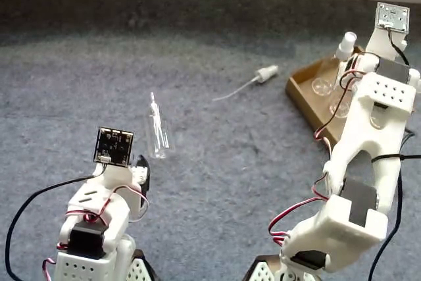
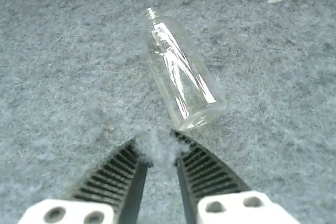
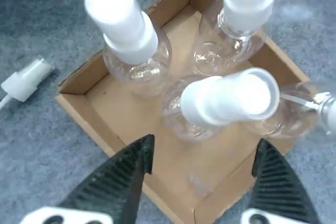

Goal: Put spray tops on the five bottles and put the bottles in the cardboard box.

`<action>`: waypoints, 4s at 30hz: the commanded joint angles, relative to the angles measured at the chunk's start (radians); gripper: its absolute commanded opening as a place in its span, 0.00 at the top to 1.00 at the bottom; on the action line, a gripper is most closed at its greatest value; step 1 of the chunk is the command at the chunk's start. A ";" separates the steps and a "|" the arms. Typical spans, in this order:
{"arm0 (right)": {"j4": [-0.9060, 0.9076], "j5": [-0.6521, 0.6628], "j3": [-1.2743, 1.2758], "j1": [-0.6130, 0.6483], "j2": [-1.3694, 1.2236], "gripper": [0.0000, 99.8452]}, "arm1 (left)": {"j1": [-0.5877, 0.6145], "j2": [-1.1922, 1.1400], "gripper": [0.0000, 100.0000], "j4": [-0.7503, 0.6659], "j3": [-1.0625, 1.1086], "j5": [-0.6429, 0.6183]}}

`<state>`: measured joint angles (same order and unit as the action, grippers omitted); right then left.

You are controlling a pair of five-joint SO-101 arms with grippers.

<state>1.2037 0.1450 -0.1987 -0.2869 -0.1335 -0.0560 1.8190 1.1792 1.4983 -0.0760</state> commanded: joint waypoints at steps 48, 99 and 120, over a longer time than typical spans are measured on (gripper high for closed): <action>-0.133 -0.216 -0.213 1.069 -0.452 0.73 | 0.567 0.010 0.99 -0.074 -0.071 0.005; 0.556 -0.037 -0.220 0.608 0.251 0.93 | 0.518 0.010 0.99 -0.138 -0.024 0.011; 0.229 0.123 0.654 0.519 0.895 0.93 | 0.516 0.010 0.99 -0.138 -0.024 0.011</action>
<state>1.5812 0.2570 0.2969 0.2486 0.6475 0.4795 1.8190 1.0564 1.4983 -0.0760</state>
